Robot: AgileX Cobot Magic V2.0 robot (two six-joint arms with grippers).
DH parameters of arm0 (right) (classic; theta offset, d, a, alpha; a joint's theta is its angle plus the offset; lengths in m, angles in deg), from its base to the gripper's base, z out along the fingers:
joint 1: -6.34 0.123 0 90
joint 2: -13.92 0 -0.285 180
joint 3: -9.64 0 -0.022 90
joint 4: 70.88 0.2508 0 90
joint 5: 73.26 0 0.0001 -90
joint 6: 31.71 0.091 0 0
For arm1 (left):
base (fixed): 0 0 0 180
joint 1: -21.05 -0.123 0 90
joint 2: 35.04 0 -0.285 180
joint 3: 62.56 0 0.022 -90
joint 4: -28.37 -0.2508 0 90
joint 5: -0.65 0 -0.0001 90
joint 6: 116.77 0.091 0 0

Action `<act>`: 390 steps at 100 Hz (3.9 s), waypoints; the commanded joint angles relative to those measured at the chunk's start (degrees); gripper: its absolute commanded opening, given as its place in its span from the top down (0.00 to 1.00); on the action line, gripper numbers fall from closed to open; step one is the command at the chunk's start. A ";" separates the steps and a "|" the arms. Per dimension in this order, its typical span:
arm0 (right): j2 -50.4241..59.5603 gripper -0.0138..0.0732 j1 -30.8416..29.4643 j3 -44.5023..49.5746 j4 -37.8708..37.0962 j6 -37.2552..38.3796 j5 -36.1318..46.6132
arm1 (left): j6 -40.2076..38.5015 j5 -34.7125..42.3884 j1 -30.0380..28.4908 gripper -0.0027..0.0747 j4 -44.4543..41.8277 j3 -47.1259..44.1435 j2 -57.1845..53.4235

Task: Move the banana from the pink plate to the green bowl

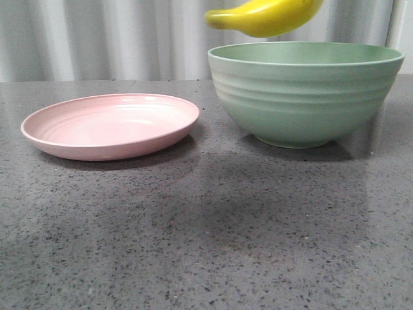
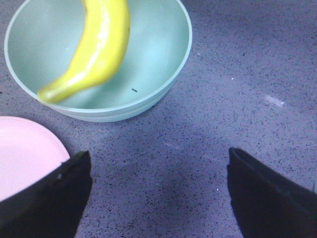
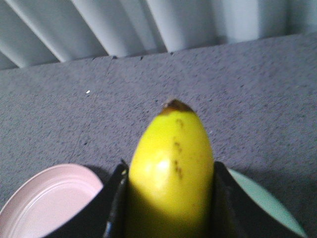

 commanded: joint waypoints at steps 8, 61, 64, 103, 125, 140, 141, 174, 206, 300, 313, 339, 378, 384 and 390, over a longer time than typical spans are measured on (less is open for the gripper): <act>-0.45 0.93 -1.56 -1.98 -2.84 -0.57 5.93 | -0.07 2.96 0.01 0.31 0.61 2.04 -2.05; -6.98 0.44 -1.56 -2.10 -6.52 -0.57 3.21 | -1.07 4.21 0.01 0.31 0.61 2.04 -2.05; -6.98 0.44 -1.56 -2.22 -6.81 -0.57 2.90 | -1.07 4.21 0.01 0.31 0.61 2.04 -2.05; 0.72 0.70 -1.56 -3.02 -13.32 -0.57 -5.39 | -1.36 4.21 0.01 0.95 -0.47 1.71 -7.15; 7.23 0.93 -1.56 -0.88 -15.56 -0.57 -9.64 | -2.21 4.88 0.01 0.99 -1.37 -2.13 -12.75; 14.49 0.93 -1.56 6.20 -15.99 -0.57 -6.02 | -9.15 10.11 0.01 0.99 -8.15 -8.50 -18.76; 14.88 0.93 -1.56 6.64 -15.99 -0.57 -5.38 | -9.61 10.42 0.01 0.99 -8.54 -9.23 -19.08; 37.14 0.93 -1.56 33.46 -17.87 -0.57 14.86 | -13.88 25.44 0.01 0.99 -12.81 -28.41 -35.57; 61.35 0.93 -1.56 52.67 -17.87 -0.57 22.60 | -13.88 30.82 0.01 0.99 -12.81 -42.81 -48.27; 75.01 0.93 -1.56 58.91 -17.87 -0.57 19.96 | -13.88 33.24 -4.03 0.99 -13.72 -52.96 -52.18; 75.01 0.93 -1.56 58.91 -17.87 -0.57 19.96 | -13.88 41.72 -11.43 0.99 -10.11 -58.52 -55.56; 75.01 0.93 -1.56 58.91 -17.87 -0.57 19.96 | -4.20 48.64 -30.53 0.99 -3.96 -68.88 -67.47; 75.01 0.93 -1.56 58.91 -17.87 -0.57 19.96 | -2.03 36.58 -50.65 0.99 -0.96 -74.16 -75.81; 75.01 0.93 -1.56 58.91 -17.87 -0.57 19.96 | -2.03 32.94 -51.63 0.99 -0.96 -74.16 -75.81; 75.01 0.93 -1.56 58.91 -17.87 -0.57 19.96 | -2.03 29.60 -52.07 0.99 -0.96 -74.16 -75.81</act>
